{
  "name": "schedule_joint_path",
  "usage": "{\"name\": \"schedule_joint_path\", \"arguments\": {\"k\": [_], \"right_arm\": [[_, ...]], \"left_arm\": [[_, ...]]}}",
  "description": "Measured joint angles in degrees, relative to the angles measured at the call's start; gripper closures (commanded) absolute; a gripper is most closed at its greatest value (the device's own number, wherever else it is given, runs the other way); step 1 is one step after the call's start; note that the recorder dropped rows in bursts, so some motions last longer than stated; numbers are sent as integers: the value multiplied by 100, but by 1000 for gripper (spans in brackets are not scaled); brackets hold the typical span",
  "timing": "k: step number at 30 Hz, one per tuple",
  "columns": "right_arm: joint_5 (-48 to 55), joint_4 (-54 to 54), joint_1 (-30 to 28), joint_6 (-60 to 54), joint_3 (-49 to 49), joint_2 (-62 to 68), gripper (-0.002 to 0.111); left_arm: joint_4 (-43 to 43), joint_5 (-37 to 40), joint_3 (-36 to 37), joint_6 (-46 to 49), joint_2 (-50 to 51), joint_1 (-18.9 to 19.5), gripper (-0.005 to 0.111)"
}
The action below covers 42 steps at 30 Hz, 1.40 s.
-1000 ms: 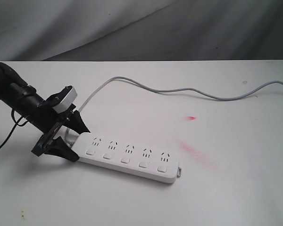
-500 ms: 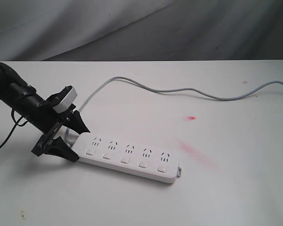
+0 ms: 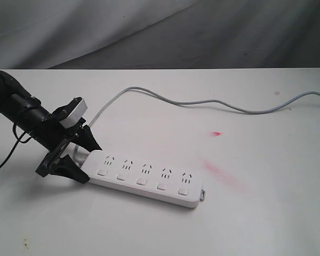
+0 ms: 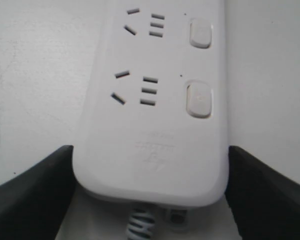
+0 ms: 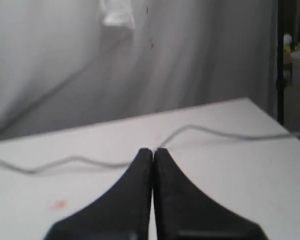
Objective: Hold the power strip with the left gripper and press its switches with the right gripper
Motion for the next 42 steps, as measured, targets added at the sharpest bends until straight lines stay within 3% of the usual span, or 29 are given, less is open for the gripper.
{"name": "schedule_joint_path", "arguments": {"k": [9, 13, 17, 22, 28, 36, 42], "right_arm": [[-3184, 332, 0, 0, 0, 0, 108], [-4080, 332, 0, 592, 0, -2, 108], [-4353, 508, 0, 1469, 0, -2, 108], [-3699, 907, 0, 1351, -215, -2, 108], [-2045, 1101, 0, 307, -1448, 451, 108], [189, 1078, 0, -609, -3795, 2987, 108], [2416, 1078, 0, -1958, -5569, 5001, 108]], "left_arm": [[0, 0, 0, 0, 0, 0, 61], [0, 0, 0, 0, 0, 0, 61], [0, 0, 0, 0, 0, 0, 61], [0, 12, 11, 0, 0, 0, 61], [0, 12, 11, 0, 0, 0, 61], [0, 12, 11, 0, 0, 0, 61], [0, 12, 11, 3, 0, 0, 61]]}}
